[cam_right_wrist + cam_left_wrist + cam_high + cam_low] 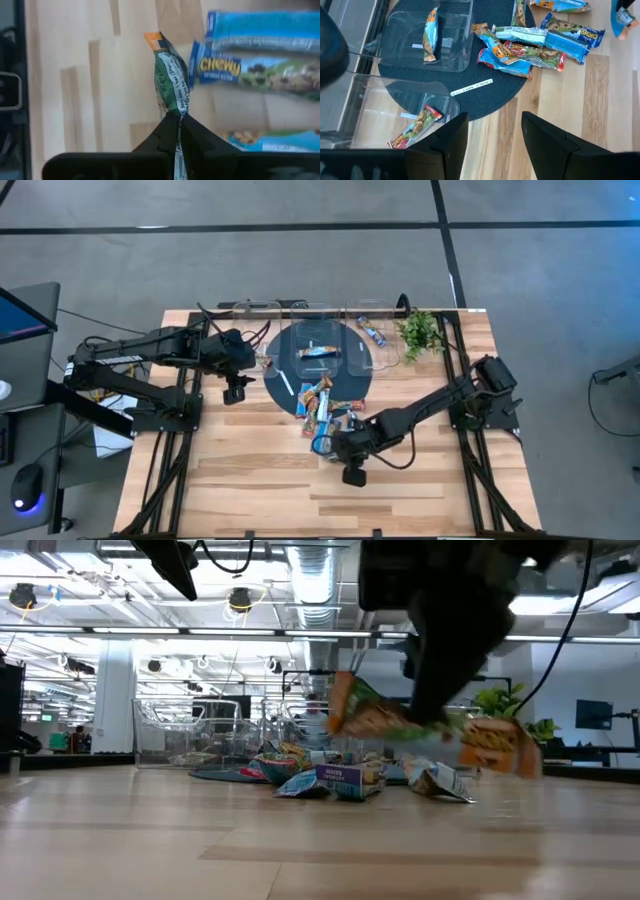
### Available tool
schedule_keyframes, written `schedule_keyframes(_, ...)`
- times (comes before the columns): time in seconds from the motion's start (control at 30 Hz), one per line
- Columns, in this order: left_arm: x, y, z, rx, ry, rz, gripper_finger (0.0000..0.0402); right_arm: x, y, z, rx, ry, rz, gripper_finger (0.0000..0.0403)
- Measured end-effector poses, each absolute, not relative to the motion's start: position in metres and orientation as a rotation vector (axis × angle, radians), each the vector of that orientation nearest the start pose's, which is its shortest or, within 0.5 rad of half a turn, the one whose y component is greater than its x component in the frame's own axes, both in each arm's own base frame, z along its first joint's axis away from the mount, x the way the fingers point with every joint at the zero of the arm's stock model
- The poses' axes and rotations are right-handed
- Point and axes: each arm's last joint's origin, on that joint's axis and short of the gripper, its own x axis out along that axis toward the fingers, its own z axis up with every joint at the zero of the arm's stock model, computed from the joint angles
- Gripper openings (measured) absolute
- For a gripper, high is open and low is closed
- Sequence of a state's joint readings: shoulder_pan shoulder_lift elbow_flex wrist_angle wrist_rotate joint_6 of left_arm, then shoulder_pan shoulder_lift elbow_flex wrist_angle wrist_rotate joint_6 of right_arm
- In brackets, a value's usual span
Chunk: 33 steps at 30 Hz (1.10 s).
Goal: Pick and place Granola Bars by type
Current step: Put the yellow granola bar into the middle transparent bin
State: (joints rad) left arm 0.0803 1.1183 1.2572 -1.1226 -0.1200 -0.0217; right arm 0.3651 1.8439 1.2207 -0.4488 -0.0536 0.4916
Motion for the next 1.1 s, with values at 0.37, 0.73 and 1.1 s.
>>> schedule_keyframes(0.37, 0.191, 0.019, 0.354, 0.024, 0.994, 0.181, 0.0180, 0.376, 0.101, 0.226, 0.191, 1.034, 0.040, 0.0001)
schedule_keyframes(0.73, 0.184, 0.018, 0.350, 0.024, 1.075, 0.168, 0.0180, 0.407, -0.001, 0.289, 0.142, 0.811, -0.328, 0.0000)
schedule_keyframes(1.1, 0.184, 0.018, 0.349, 0.024, 1.079, 0.169, 0.0180, 0.391, -0.131, 0.298, 0.577, 0.686, -0.593, 0.0000)
